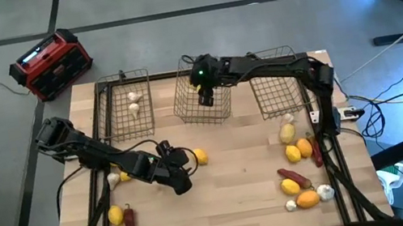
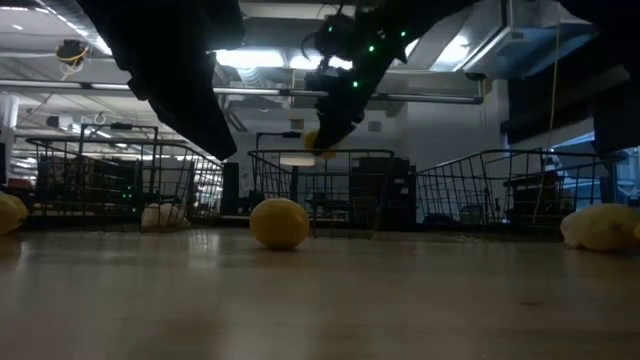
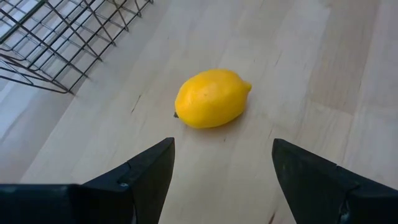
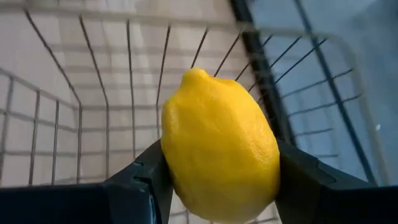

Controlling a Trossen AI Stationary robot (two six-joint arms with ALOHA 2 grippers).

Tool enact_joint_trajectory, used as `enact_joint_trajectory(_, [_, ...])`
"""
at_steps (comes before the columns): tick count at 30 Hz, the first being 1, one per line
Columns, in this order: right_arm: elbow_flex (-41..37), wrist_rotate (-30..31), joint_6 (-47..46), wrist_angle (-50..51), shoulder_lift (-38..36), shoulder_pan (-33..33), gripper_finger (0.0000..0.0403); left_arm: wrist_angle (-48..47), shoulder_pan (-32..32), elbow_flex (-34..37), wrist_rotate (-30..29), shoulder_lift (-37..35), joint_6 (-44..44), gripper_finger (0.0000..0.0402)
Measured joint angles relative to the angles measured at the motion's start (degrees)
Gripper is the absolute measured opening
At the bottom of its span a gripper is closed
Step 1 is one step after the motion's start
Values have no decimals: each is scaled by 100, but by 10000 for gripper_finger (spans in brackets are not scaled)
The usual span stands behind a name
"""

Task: Sort produce into baskets
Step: Put the lemon into the middle wire basket

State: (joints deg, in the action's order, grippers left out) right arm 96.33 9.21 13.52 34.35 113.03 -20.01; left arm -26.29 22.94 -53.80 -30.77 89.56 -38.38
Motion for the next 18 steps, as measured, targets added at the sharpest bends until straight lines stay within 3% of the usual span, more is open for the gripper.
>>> enact_joint_trajectory(18, [0, -282, 28, 173, 1057, 9, 200, -4, -9, 0, 1, 0, -58, 266])
